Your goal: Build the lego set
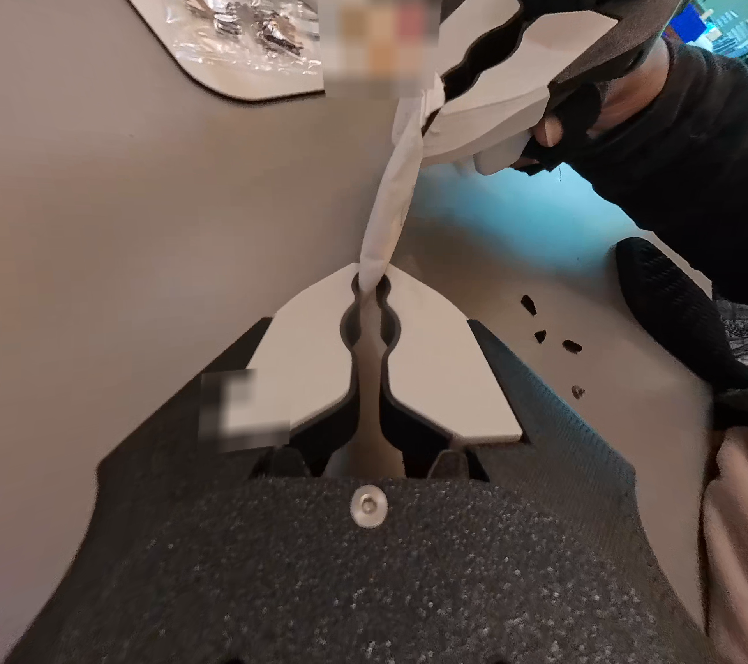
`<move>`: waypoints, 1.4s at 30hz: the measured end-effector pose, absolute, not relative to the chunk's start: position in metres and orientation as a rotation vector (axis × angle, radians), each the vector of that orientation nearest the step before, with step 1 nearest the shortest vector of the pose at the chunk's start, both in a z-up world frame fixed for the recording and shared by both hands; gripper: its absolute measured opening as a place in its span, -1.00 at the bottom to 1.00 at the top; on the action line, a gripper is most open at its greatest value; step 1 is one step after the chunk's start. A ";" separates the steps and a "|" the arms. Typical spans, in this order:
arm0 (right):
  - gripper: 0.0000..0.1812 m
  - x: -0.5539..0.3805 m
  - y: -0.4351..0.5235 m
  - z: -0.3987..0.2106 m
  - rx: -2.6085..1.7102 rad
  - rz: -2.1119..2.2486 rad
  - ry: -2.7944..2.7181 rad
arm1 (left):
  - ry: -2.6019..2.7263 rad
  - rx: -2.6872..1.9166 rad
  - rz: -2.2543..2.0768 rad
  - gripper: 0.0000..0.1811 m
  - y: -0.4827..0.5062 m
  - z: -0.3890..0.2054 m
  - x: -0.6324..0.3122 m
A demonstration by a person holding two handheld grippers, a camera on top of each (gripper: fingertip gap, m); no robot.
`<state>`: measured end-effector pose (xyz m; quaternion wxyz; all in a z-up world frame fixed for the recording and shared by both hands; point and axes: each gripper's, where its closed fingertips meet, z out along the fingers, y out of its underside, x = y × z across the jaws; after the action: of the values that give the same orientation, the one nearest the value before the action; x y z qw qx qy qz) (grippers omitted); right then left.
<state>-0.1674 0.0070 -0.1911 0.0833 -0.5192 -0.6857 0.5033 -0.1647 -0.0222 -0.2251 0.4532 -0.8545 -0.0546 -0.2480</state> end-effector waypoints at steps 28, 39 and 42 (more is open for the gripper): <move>-0.96 -0.223 -0.029 -0.186 -0.714 0.922 -2.745 | -0.374 -2.291 -0.461 -0.98 -0.056 -0.234 -0.194; -0.99 -0.218 -0.026 -0.177 -0.755 1.152 -2.578 | -0.398 -2.211 -0.299 -0.99 -0.061 -0.211 -0.202; -0.99 -0.213 -0.020 -0.174 -0.781 1.203 -2.509 | -0.382 -2.199 -0.247 -0.99 -0.059 -0.205 -0.206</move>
<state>-0.2134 -0.0202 -0.1742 0.1255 -0.2681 -0.8613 0.4129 -0.2056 -0.0594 -0.2050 0.4333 -0.8826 -0.1531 -0.0993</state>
